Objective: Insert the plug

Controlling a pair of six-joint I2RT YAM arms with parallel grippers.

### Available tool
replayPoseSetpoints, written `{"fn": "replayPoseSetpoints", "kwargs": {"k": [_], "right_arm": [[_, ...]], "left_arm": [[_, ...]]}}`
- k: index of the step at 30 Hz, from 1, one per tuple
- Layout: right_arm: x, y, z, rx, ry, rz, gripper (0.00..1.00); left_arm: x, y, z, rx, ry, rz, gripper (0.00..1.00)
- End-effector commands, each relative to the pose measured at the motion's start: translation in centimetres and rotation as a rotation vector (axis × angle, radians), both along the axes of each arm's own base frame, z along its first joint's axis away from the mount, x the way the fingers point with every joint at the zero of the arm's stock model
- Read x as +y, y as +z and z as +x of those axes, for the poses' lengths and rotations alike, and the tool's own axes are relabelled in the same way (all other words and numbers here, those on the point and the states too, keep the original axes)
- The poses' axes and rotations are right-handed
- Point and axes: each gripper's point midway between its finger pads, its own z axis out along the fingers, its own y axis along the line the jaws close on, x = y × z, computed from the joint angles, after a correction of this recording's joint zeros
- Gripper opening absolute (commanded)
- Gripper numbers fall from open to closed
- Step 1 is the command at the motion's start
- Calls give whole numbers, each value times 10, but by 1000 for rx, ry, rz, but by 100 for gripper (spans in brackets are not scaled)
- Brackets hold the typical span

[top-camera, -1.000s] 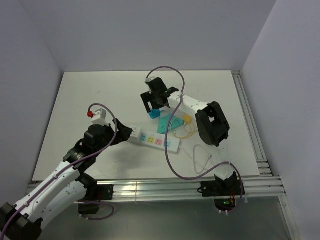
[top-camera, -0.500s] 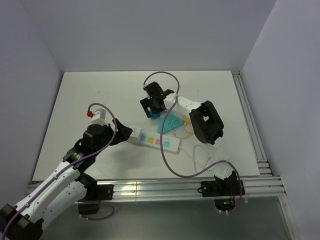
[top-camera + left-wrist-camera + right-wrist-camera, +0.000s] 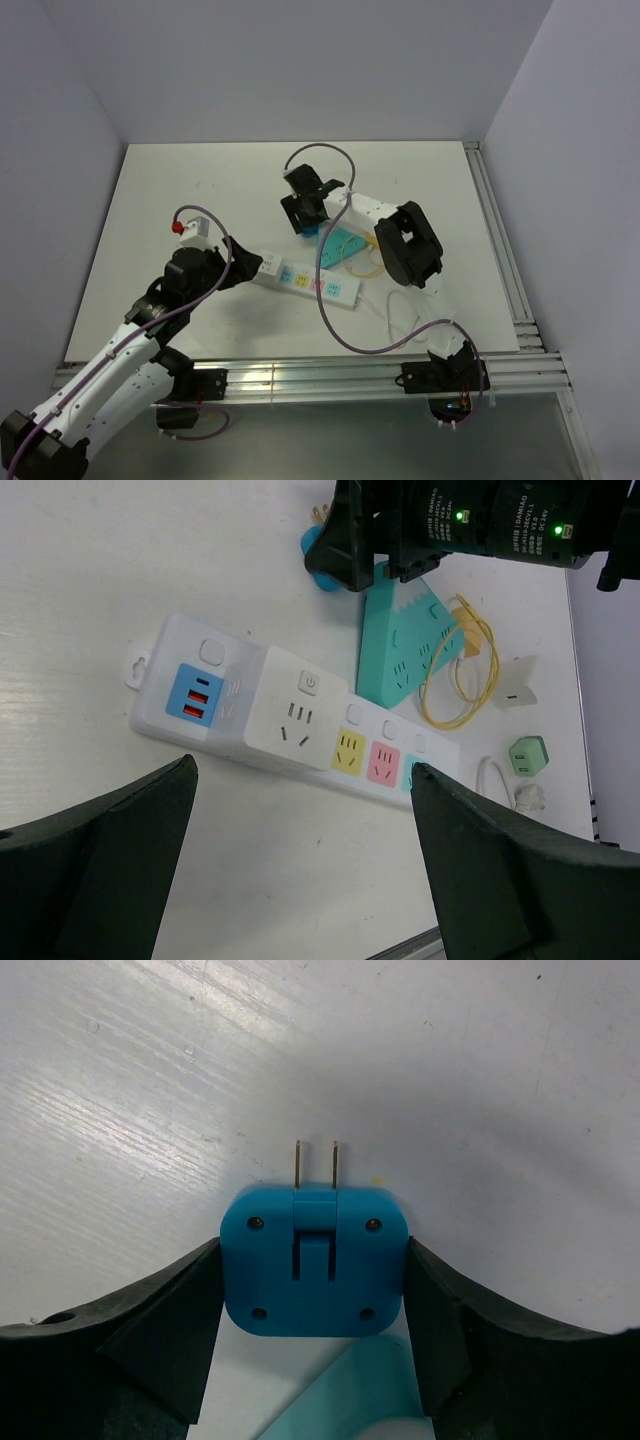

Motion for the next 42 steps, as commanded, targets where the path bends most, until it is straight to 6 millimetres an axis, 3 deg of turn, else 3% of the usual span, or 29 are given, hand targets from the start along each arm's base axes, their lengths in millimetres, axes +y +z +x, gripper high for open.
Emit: {"fn": "replayPoseSetpoints", "kwargs": {"k": [1, 7, 9, 10, 12, 13, 15, 16, 17, 18, 19, 20, 21, 22, 24, 26, 27, 29, 30, 32, 35, 38, 42], "right_arm": [[9, 73, 17, -164, -15, 89, 63], [9, 142, 19, -278, -13, 170, 63], [6, 149, 12, -286, -13, 187, 63], [3, 164, 8, -306, -16, 210, 63], [-1, 163, -4, -282, -15, 219, 63], [-5, 175, -11, -286, -30, 245, 63], [-12, 160, -31, -244, -43, 236, 63], [-16, 171, -40, -250, -59, 262, 63], [-23, 155, -55, -215, -61, 238, 61], [-26, 151, -63, -204, -65, 240, 61], [-26, 159, -78, -206, -65, 264, 61], [-32, 141, -94, -169, -65, 238, 60], [-34, 136, -104, -155, -64, 235, 60], [-31, 141, -119, -159, -54, 252, 60], [-36, 122, -144, -125, -43, 224, 60], [-28, 125, -171, -109, -13, 262, 60], [-32, 113, -184, -83, -8, 253, 60], [-25, 120, -207, -65, 13, 321, 59], [-31, 108, -218, -42, 11, 311, 59], [-31, 109, -229, -31, -6, 359, 58], [-36, 86, -250, 15, -22, 365, 57], [-35, 76, -265, 53, -32, 399, 57], [-22, 71, -287, 103, -3, 438, 57]], "left_arm": [[-1, 15, 6, -51, -3, -19, 93], [-3, 6, 13, -30, -6, -29, 93], [-3, 7, 18, -33, 0, -21, 94], [0, 8, 22, -37, 8, -9, 94], [1, 8, 30, -26, 12, 4, 95], [3, 8, 34, -27, 16, 8, 95], [1, 9, 42, -29, 15, 1, 95], [-1, 9, 44, -28, 0, -7, 95], [-3, 7, 47, -17, -2, -4, 95], [-5, 8, 49, -24, -6, -12, 95], [-6, 9, 51, -24, -13, -16, 95], [-8, 8, 53, -19, -18, -16, 95], [-9, 10, 55, -25, -17, -17, 95], [-8, 12, 58, -35, -13, -16, 96], [-9, 19, 62, -48, -20, -21, 96], [-9, 26, 70, -60, -23, -26, 96], [-10, 27, 72, -60, -27, -28, 96], [-14, 27, 82, -59, -40, -35, 96], [-19, 26, 84, -54, -62, -45, 96], [-23, 19, 93, -40, -72, -51, 95], [-28, 9, 105, -18, -86, -59, 95], [-32, -2, 115, 11, -92, -60, 94], [-38, -14, 126, 31, -103, -64, 93]]}}
